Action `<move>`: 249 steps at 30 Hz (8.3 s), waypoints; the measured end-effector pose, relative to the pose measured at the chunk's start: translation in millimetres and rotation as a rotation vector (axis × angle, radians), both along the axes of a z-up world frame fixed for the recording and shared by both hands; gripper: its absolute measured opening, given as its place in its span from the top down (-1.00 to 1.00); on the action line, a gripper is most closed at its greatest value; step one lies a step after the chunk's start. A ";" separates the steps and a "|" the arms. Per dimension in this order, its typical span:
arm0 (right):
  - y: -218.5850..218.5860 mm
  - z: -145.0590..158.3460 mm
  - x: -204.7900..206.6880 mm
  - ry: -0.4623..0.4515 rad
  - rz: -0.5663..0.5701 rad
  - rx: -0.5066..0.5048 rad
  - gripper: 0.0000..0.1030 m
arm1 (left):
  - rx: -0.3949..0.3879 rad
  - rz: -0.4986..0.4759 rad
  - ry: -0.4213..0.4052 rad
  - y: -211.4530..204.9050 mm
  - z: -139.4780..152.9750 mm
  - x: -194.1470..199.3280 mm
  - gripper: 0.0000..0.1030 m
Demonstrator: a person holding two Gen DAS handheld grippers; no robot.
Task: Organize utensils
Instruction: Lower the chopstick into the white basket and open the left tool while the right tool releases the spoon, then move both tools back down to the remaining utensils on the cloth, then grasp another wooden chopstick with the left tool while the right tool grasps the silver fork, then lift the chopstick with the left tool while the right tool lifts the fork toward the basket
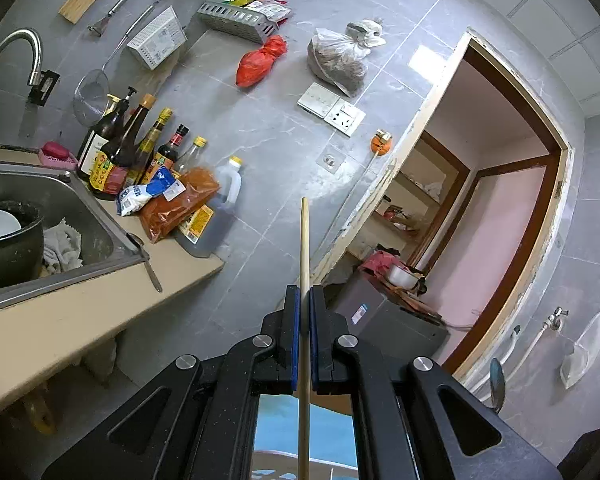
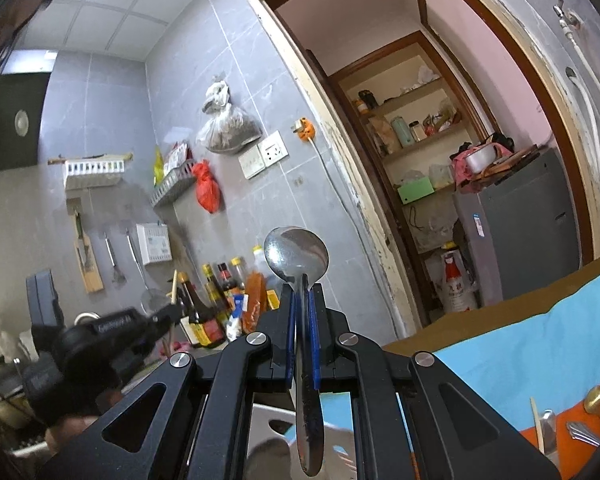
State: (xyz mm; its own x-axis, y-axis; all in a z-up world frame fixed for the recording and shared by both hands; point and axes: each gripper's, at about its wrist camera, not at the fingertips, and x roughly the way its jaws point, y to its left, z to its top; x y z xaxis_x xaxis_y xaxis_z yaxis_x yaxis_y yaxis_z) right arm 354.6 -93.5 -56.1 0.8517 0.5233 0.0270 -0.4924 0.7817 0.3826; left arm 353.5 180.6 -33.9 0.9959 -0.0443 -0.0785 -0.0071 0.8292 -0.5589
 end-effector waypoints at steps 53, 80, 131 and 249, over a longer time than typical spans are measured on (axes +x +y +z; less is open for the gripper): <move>-36.2 -2.7 -13.1 0.131 0.013 -0.128 -0.30 | 0.396 -0.020 0.118 -71.5 1.6 -48.4 -0.05; -220.3 12.2 -48.8 0.155 -0.285 -0.313 -1.00 | 0.444 -0.139 0.176 -237.3 -5.1 -78.2 -0.90; -196.4 -110.7 -10.6 0.651 0.090 -0.603 0.35 | 0.422 -0.494 0.754 -298.9 -144.4 32.3 0.95; -187.7 -50.8 -64.1 0.350 -0.072 -0.263 0.85 | 0.371 -0.424 0.362 -252.5 -71.9 -74.1 0.96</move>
